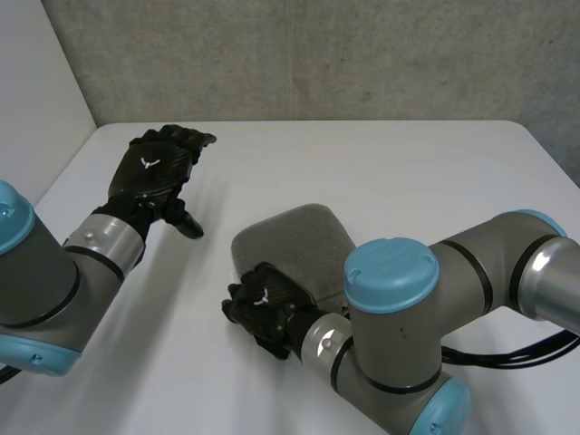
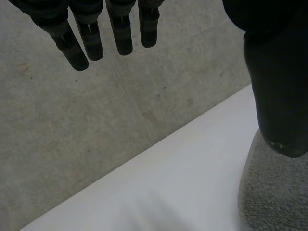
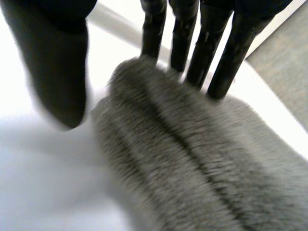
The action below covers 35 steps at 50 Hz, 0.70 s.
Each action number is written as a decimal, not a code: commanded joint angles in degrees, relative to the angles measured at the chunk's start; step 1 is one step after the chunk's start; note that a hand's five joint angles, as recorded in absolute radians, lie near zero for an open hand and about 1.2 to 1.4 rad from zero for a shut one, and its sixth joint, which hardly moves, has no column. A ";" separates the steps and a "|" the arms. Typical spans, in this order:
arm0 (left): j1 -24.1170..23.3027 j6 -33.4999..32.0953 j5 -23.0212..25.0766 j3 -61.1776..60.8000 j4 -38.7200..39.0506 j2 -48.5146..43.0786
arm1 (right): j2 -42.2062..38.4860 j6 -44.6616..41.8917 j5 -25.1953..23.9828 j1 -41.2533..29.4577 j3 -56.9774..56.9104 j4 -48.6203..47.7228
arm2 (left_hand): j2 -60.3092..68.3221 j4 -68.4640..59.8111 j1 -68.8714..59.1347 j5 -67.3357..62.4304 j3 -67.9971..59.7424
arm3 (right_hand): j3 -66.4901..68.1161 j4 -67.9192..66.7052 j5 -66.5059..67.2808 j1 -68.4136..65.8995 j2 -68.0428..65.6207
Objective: Fold the towel.
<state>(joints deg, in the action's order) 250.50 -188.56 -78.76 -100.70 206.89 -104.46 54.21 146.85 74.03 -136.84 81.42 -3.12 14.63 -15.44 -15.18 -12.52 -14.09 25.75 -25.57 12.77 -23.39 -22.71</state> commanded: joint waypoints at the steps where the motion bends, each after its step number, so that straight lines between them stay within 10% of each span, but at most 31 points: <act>1: -3.25 0.21 0.01 1.38 0.27 -2.76 | 5.70 0.89 -0.20 5.69 4.44 -0.22 | -4.25 5.05 4.80 12.13 3.71 | -15.75 15.57 -12.77 13.39 12.71; 15: -11.70 3.64 -4.30 7.36 -1.05 -12.70 | 16.19 16.62 -2.58 18.37 9.46 -2.42 | -3.41 4.21 3.96 11.29 2.87 | -15.75 15.57 -12.77 13.39 12.71; 35: -14.60 6.19 -9.31 12.99 -14.06 -18.79 | 0.98 16.89 -3.72 21.09 0.76 -0.13 | -4.08 4.88 4.63 11.96 3.54 | -15.75 15.57 -12.77 13.39 12.71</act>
<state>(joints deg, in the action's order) 235.78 -182.39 -87.89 -88.40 193.51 -128.29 54.68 163.42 70.34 -116.48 82.76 -3.64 14.68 -14.91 -14.43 -12.53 -14.09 13.47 -14.26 3.40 -13.08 -13.98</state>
